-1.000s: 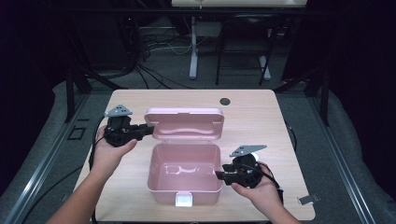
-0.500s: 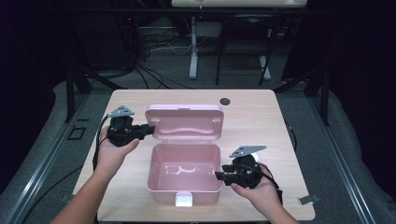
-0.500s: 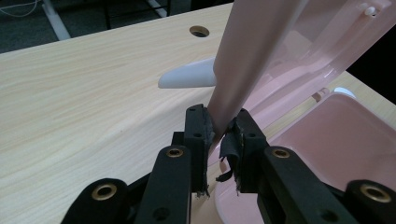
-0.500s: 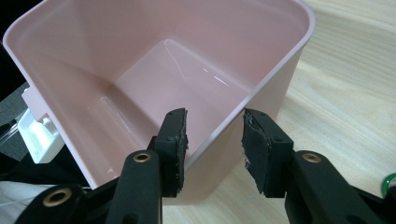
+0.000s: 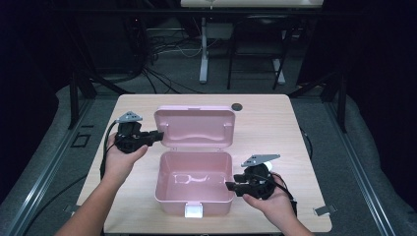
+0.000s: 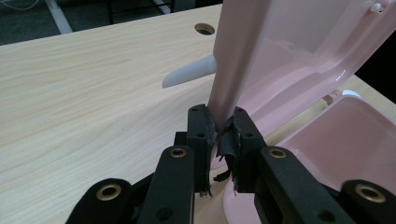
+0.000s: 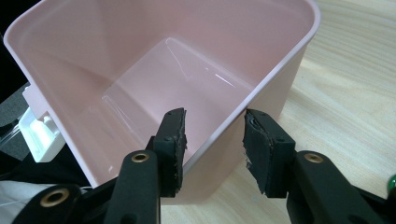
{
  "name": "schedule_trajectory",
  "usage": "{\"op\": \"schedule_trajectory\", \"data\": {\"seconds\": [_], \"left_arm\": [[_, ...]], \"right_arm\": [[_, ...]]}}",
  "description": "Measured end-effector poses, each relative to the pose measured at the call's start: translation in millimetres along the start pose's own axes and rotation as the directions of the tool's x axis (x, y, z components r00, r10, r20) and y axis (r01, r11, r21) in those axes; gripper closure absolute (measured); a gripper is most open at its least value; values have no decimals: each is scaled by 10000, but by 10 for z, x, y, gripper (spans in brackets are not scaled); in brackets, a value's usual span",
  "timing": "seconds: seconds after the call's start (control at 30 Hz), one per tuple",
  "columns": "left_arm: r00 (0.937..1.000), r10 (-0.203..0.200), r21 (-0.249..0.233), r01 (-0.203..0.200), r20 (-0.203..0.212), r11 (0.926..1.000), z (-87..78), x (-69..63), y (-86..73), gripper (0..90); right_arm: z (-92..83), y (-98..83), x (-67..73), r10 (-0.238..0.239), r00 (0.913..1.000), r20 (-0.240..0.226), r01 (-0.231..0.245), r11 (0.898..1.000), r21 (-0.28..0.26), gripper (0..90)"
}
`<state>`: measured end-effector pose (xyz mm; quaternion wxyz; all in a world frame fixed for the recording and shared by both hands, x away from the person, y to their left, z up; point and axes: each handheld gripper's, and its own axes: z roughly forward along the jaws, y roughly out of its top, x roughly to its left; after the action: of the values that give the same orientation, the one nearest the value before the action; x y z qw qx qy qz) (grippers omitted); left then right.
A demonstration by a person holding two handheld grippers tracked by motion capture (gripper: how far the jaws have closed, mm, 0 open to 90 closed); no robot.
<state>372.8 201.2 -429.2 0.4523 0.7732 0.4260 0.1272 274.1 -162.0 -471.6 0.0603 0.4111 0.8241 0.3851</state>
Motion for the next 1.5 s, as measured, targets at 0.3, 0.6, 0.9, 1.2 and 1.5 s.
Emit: {"op": "schedule_trajectory", "data": {"seconds": [0.3, 0.6, 0.9, 1.2, 1.5], "left_arm": [[9998, -165, 38, 166, -108, 9999, 40, 20, -5, 821], [9991, -276, 81, 279, -329, 9996, 83, 32, 8, 831], [9959, -741, 83, 747, -518, 9972, 142, 43, 24, 839], [9927, -1151, 241, 1161, -360, 9930, 186, 102, 44, 840], [9905, -1324, 359, 1337, -370, 9904, 221, 131, 55, 840]], "right_arm": [[8, -17, 8, 60, 10000, -24, -59, 10000, 26, 580], [24, -27, 9, 133, 9999, -28, -133, 9999, -9, 573], [30, -40, 10, 233, 9997, -54, -233, 9997, -23, 568], [32, -43, 13, 203, 9998, -47, -203, 9998, -41, 568], [35, -53, 4, 249, 9996, -113, -250, 9997, -85, 565]]}}
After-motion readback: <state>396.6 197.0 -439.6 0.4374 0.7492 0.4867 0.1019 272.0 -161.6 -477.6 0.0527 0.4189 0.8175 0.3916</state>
